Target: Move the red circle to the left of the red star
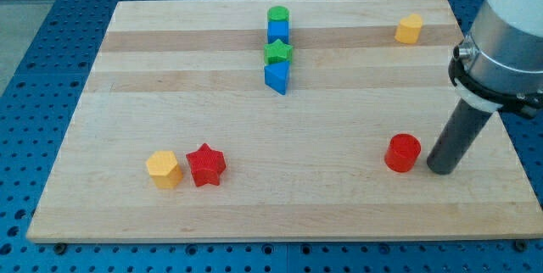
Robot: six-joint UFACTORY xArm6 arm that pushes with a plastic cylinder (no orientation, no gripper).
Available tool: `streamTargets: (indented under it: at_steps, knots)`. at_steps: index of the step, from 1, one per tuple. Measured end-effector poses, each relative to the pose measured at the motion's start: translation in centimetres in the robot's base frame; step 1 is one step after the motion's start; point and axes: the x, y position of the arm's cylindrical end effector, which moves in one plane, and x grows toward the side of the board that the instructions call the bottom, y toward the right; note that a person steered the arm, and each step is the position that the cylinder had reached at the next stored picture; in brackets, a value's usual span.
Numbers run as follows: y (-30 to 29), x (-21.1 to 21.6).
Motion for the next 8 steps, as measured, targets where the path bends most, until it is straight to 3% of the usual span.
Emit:
streamTargets:
  at_steps: [3,8]
  knots:
    - [-3.4,-1.8]
    - [-12.3,2.2]
